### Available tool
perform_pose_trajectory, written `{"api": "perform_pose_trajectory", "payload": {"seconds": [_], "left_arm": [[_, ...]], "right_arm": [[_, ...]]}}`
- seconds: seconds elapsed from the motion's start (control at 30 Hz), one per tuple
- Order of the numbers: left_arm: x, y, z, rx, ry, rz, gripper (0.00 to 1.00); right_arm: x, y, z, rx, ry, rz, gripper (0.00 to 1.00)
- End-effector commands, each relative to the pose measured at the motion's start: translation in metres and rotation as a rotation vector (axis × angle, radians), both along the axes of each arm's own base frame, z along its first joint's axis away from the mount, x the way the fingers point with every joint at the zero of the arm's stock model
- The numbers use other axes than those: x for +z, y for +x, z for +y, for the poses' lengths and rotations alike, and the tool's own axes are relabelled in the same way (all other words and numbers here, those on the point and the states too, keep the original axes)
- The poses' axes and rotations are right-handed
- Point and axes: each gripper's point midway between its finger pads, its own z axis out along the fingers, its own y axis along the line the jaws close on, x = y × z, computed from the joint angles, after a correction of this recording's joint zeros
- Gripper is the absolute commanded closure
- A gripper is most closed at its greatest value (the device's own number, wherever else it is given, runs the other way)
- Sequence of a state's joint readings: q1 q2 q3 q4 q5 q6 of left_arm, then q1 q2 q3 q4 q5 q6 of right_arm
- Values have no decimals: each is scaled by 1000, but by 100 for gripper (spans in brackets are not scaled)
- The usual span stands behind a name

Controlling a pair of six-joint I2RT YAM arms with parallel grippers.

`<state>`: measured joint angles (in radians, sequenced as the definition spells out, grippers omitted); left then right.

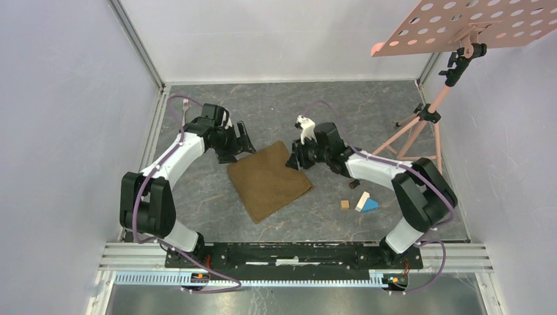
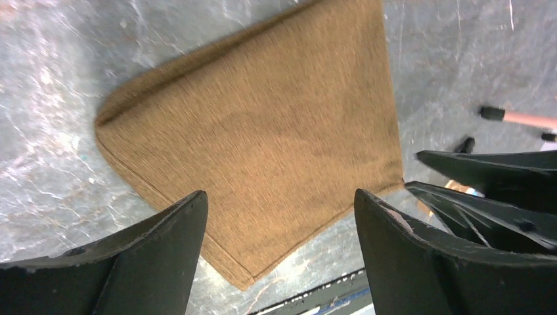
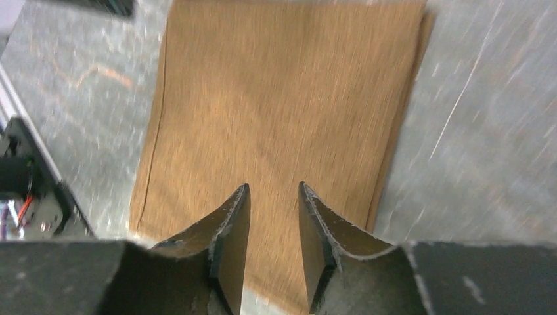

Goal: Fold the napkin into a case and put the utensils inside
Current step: Smooth out the lower triangle-folded napkin at the center of the board, then move the lower triangle-folded napkin to the center of the board.

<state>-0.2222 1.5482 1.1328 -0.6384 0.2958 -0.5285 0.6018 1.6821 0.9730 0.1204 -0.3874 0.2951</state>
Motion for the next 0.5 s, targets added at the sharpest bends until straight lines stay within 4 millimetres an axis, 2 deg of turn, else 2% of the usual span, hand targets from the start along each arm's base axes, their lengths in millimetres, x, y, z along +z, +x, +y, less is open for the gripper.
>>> {"api": "perform_pose_trajectory", "payload": {"seconds": [0.0, 0.2, 0.33, 0.43, 0.47], "left_arm": [[16, -21, -19, -109, -53, -61, 11], [25, -40, -28, -144, -41, -106, 10], [26, -52, -39, -157, -13, -133, 9], [30, -58, -46, -151, -6, -165, 9], [34, -57, -45, -138, -4, -185, 9]], "right_arm": [[-26, -41, -21, 2, 2, 61, 64], [-64, -51, -53, -131, -81, 99, 74], [-87, -47, -92, -287, -240, 99, 75], [-80, -45, -113, -348, -298, 35, 75], [-74, -44, -113, -334, -303, 9, 74]]}}
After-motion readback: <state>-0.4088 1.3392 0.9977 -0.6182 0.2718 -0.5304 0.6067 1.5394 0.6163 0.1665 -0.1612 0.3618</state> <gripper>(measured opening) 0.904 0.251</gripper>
